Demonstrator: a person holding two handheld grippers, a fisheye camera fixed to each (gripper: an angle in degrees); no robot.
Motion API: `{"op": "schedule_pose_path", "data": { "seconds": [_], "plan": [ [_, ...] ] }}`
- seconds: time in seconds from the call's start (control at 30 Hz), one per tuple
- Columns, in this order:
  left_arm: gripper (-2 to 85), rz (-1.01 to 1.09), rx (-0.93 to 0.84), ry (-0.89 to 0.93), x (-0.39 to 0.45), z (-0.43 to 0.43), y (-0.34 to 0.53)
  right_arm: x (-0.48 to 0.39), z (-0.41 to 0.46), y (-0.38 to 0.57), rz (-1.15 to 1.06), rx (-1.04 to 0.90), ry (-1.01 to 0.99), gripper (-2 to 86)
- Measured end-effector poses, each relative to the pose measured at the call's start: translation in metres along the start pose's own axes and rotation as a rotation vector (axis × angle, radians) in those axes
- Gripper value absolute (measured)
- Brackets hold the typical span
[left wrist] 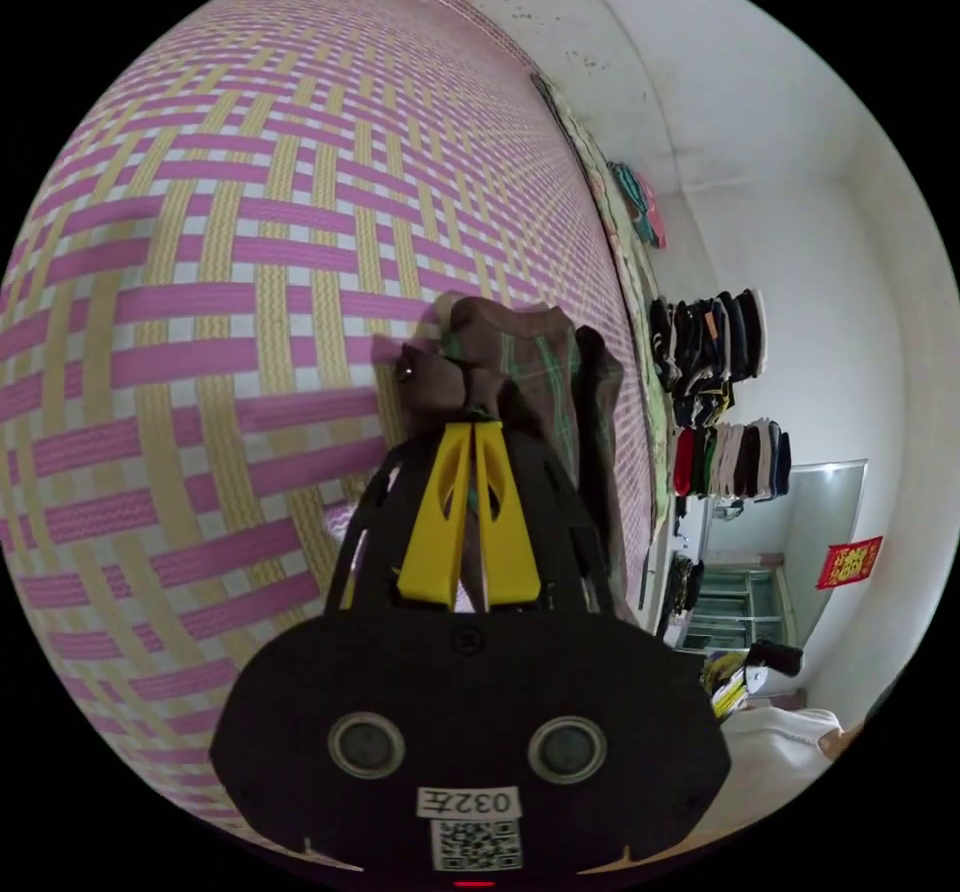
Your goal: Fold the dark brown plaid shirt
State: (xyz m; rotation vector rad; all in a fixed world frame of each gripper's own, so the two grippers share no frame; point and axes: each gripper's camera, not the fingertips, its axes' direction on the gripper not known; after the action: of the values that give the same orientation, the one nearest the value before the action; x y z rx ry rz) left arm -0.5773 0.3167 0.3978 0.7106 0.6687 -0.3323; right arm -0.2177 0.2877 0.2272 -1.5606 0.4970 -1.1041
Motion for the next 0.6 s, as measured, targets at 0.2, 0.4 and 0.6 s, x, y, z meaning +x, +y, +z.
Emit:
{"op": "schedule_pose_path", "data": {
  "seconds": [0.2, 0.4, 0.6],
  "plan": [
    [-0.9, -0.044, 0.033, 0.124, -0.024, 0.005, -0.006, 0.002, 0.085, -0.006, 0.099, -0.284, -0.007, 0.7],
    [-0.9, -0.074, 0.038, 0.230, -0.035, -0.003, -0.006, 0.008, 0.132, -0.008, 0.167, -0.330, 0.019, 1.8],
    [-0.9, 0.013, 0.225, 0.072, 0.002, -0.049, 0.042, 0.017, 0.169, -0.003, 0.309, -0.319, -0.010, 7.1]
  ]
}}
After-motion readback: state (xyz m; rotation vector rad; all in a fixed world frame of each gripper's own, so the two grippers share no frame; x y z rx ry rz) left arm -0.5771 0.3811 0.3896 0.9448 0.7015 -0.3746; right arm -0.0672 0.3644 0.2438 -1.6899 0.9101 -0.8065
